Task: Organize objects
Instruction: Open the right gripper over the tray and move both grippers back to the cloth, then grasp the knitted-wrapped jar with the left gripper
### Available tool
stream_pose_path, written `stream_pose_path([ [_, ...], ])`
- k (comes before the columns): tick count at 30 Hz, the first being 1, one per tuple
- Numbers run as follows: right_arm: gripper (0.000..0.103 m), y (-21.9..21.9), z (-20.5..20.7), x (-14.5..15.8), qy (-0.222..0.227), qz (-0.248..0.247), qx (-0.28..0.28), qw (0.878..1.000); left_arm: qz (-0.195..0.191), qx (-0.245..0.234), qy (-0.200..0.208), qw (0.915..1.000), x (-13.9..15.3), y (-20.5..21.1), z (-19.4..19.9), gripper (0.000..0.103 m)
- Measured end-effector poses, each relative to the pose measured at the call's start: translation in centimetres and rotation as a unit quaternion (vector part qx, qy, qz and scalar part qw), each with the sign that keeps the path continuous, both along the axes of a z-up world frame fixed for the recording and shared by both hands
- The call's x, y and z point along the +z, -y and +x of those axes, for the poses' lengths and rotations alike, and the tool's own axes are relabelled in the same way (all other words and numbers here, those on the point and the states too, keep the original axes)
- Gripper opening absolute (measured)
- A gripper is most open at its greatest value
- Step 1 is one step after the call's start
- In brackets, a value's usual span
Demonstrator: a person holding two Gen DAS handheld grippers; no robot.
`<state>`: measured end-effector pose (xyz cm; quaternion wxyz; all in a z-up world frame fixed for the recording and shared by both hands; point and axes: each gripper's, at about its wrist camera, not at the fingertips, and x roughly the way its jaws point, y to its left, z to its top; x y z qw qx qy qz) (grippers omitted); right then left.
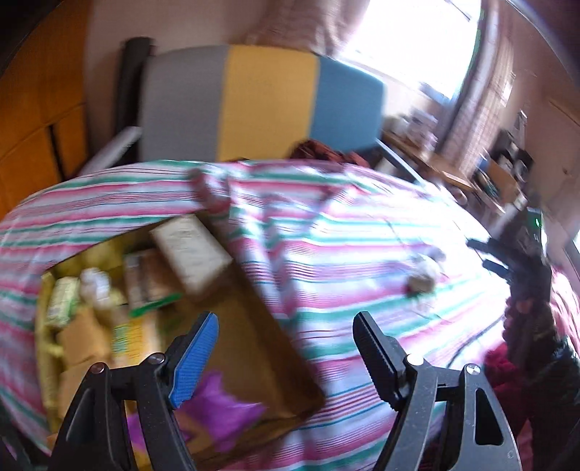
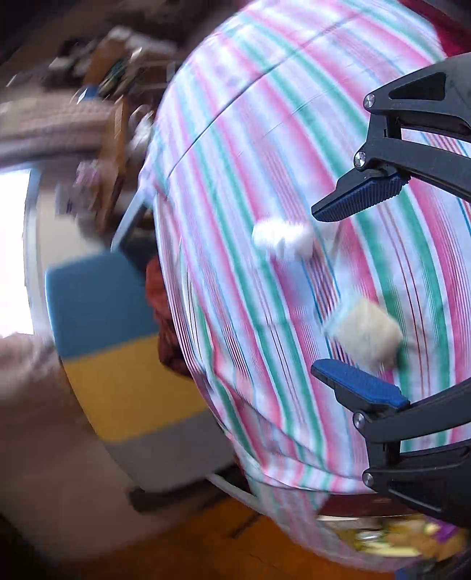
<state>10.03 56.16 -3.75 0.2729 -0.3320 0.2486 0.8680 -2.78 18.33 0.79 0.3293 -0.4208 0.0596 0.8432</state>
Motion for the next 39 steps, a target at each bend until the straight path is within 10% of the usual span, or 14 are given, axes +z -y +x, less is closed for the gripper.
stream_pose_path([
  [15,0.081,-3.8,3.7,-0.9,-0.088,-0.108,-0.097,0.985,-0.036,-0.219,0.003,0.9750,-5.1,-21.4,2.5,0.072],
  [23,0.081,-4.5,4.0,-1.9,-0.099,-0.146,-0.103,0.979,-0.074,-0.261,0.024,0.9623,-9.0,-28.5,2.4,0.082],
  [26,0.081,-4.5,3.9,-2.0,-0.099,-0.150,-0.100,0.979,-0.080,-0.254,0.031,0.9633,-10.2,-29.7,1.4,0.081],
  [28,0.081,-4.5,3.8,-2.1,-0.098,-0.152,-0.098,0.979,-0.070,-0.243,0.057,0.9658,-11.0,-29.7,0.4,0.056],
  [39,0.082,-4.4,3.4,-2.3,-0.083,-0.152,-0.089,0.981,-0.048,-0.150,0.060,0.9857,-10.2,-17.3,1.8,0.055],
])
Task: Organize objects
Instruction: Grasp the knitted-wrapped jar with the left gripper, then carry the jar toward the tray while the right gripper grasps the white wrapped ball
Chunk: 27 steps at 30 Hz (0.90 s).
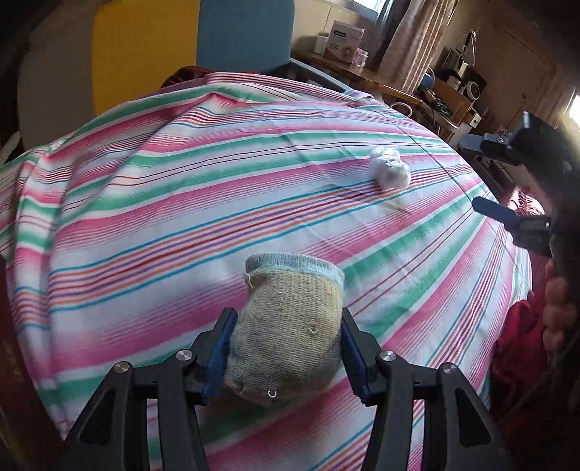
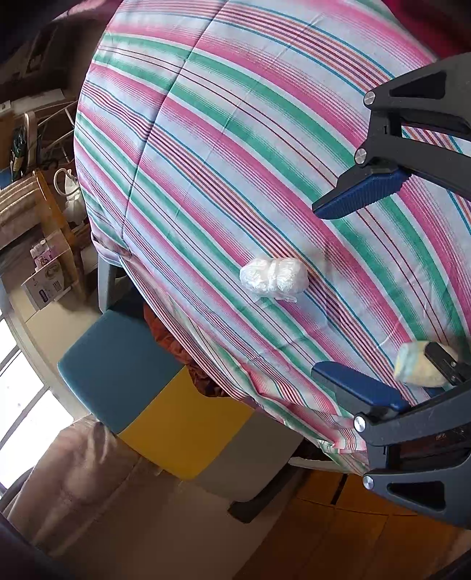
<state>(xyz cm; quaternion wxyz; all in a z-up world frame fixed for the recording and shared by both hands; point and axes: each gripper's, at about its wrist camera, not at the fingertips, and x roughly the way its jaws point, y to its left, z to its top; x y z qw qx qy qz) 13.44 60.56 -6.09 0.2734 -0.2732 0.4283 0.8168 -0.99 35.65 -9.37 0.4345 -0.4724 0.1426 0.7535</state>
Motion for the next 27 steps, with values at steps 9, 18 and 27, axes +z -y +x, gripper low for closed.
stream_pose_path([
  [9,0.075,1.2,-2.0,-0.7,0.054,0.014,0.040,0.998,0.019,-0.004,-0.027,0.9995,-0.2,1.5,1.1,0.055],
  [18,0.072,-1.5,-7.2,-0.7,0.127,0.045,0.065,0.989,0.038,-0.001,-0.013,0.9992,-0.5,2.0,0.9,0.056],
  [27,0.036,-4.3,-12.3,-5.7,0.231,0.060,0.092,0.967,0.048,0.000,-0.015,0.9987,-0.8,2.2,0.8,0.056],
])
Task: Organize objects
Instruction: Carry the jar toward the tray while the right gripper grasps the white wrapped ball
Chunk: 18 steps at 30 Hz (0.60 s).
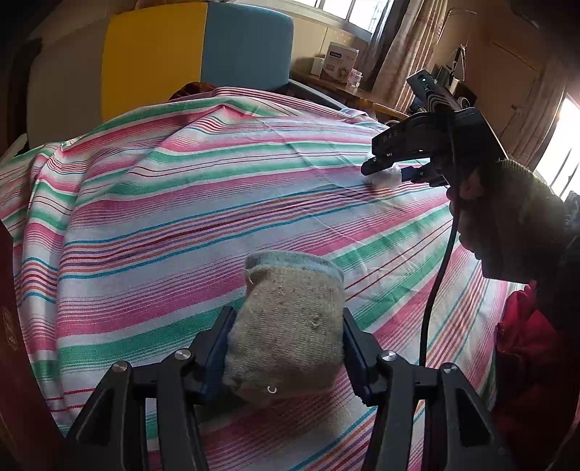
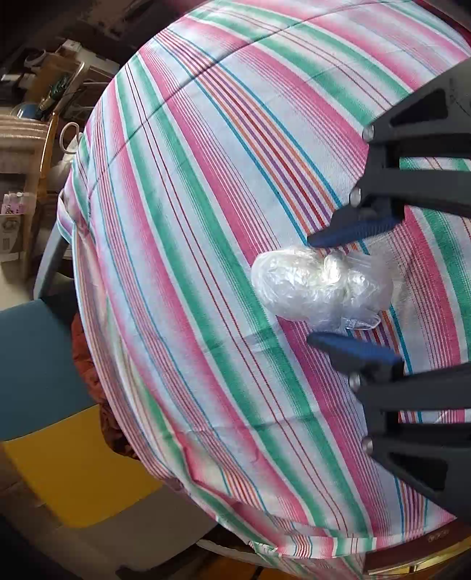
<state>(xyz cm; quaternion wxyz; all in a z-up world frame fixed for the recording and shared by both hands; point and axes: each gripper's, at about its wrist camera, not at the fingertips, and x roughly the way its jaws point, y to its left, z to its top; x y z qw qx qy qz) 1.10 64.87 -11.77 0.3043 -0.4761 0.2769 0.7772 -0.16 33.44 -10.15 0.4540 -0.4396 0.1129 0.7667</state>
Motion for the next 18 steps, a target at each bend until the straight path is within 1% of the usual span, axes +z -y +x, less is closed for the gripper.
stream_pose_path([
  [2,0.036,0.5,0.3,0.5,-0.016,0.009,0.007,1.000,0.004,0.002,0.002,1.0000,-0.1,0.1,-0.1,0.056],
  [3,0.036,1.1,0.6,0.9,-0.029,0.002,0.017,0.999,0.004,0.002,0.000,1.0000,-0.1,0.0,-0.1,0.056],
  [6,0.036,4.0,1.1,2.5,-0.047,0.004,0.068,0.997,0.005,0.002,-0.002,1.0000,-0.1,0.1,0.0,0.056],
  [8,0.036,5.7,2.1,3.1,-0.065,-0.011,0.087,0.994,0.004,0.008,0.009,0.9999,0.2,0.2,-0.3,0.055],
  [10,0.036,7.3,2.7,3.3,-0.081,-0.029,0.101,0.991,-0.008,0.014,0.012,0.9998,0.6,0.4,-0.2,0.055],
  [12,0.036,9.1,2.7,3.0,-0.079,-0.030,0.125,0.989,-0.011,0.016,0.011,0.9998,1.1,1.2,0.1,0.055],
  [15,0.036,11.4,2.4,1.9,-0.060,-0.016,0.167,0.984,-0.006,0.022,0.004,0.9997,2.4,2.8,0.6,0.055],
  [18,0.036,12.8,1.5,-0.1,-0.010,-0.003,0.198,0.980,0.004,0.039,0.001,0.9992,4.1,5.2,0.8,0.055],
])
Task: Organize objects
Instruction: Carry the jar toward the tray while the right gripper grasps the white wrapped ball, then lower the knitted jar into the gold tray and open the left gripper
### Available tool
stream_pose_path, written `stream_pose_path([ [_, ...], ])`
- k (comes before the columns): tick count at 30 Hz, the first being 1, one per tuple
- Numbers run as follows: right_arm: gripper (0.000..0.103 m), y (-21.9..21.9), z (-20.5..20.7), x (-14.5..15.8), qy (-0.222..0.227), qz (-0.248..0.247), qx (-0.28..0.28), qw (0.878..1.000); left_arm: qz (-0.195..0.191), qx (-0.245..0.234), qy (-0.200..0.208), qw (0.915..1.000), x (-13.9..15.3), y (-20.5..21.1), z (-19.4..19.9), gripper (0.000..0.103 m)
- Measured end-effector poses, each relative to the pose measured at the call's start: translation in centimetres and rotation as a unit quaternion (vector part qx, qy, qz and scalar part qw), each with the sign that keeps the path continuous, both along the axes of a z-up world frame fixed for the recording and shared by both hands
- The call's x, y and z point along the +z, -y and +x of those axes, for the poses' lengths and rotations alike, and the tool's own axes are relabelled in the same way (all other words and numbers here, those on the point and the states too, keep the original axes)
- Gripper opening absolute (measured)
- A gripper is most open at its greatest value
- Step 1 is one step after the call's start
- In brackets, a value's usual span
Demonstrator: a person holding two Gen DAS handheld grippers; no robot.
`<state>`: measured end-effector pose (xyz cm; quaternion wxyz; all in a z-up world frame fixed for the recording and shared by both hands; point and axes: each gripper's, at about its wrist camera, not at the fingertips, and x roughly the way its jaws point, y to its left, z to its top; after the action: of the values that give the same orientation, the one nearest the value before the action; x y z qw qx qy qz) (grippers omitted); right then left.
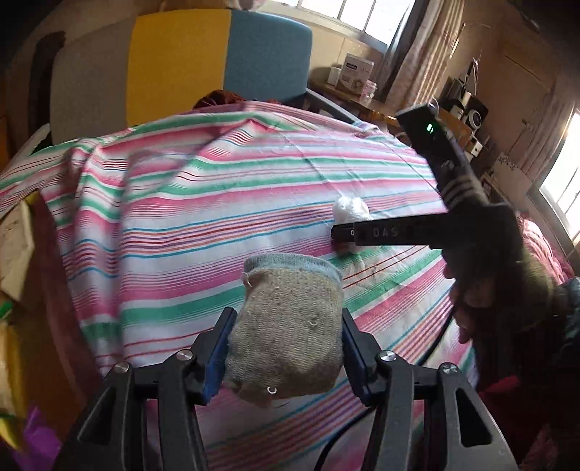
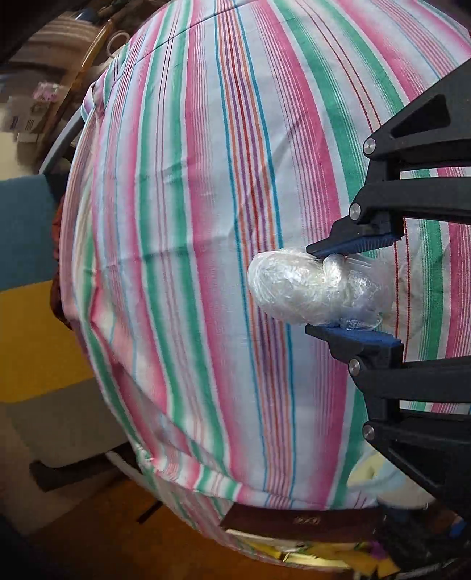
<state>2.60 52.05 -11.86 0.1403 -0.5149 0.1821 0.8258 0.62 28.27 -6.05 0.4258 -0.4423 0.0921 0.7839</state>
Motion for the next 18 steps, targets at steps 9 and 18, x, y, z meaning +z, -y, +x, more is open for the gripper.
stream_pose_path([
  [9,0.037,1.2,-0.5,-0.3,0.003,0.060,0.030,0.998,0.029,0.065,-0.024,0.9972,4.0,7.3,-1.3,0.055],
  [18,0.037,1.3,-0.9,-0.4,0.005,0.070,0.034,0.997,0.010,0.203,-0.029,0.9787,4.2,16.2,-5.9,0.055],
])
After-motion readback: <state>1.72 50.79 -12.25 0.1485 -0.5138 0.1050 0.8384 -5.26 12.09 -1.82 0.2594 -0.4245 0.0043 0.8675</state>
